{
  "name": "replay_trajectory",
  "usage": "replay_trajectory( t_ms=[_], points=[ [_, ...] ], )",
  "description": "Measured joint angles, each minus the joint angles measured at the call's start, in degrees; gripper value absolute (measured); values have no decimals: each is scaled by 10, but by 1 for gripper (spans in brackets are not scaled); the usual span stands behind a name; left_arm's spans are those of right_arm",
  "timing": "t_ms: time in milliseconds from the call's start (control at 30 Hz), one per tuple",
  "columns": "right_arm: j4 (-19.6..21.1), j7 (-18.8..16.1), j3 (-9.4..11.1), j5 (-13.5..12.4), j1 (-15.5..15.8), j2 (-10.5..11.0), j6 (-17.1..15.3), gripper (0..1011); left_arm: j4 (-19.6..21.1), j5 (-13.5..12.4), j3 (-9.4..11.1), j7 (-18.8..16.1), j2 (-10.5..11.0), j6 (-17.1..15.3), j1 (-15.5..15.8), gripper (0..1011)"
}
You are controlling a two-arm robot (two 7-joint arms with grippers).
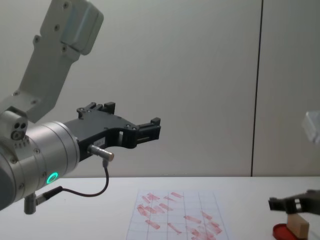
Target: Use the one hand to pick up the stamp and affix it onto the A4 paper.
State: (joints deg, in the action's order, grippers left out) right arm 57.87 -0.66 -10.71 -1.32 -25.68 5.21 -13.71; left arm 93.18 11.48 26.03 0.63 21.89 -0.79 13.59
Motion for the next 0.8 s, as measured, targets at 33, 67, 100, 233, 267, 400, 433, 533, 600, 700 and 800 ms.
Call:
replay_trajectory(
  t_ms=[33,67,100,233,267,400,433,533,600,700,800],
  points=[
    [9,0,1,-1,3,1,2,948,0,0,0,0,0,0,0,993],
    [15,0,1,-1,5,1,3,969,0,0,0,0,0,0,0,993],
    [24,1,2,-2,9,3,6,1001,0,0,0,0,0,0,0,993],
    [45,2,4,-5,17,5,11,1001,0,0,0,0,0,0,0,993],
    [56,3,5,-6,21,7,14,1001,0,0,0,0,0,0,0,993],
    [84,6,9,-8,34,12,24,1001,0,0,0,0,0,0,0,993],
    [94,7,10,-9,39,14,28,1001,0,0,0,0,0,0,0,993],
    [109,8,13,-9,47,17,35,1001,0,0,0,0,0,0,0,993],
    [123,8,15,-10,54,21,40,1001,0,0,0,0,0,0,0,993],
    [137,9,18,-10,62,24,45,1001,0,0,0,0,0,0,0,993],
    [148,10,20,-11,68,27,49,1001,0,0,0,0,0,0,0,993]
  ],
)
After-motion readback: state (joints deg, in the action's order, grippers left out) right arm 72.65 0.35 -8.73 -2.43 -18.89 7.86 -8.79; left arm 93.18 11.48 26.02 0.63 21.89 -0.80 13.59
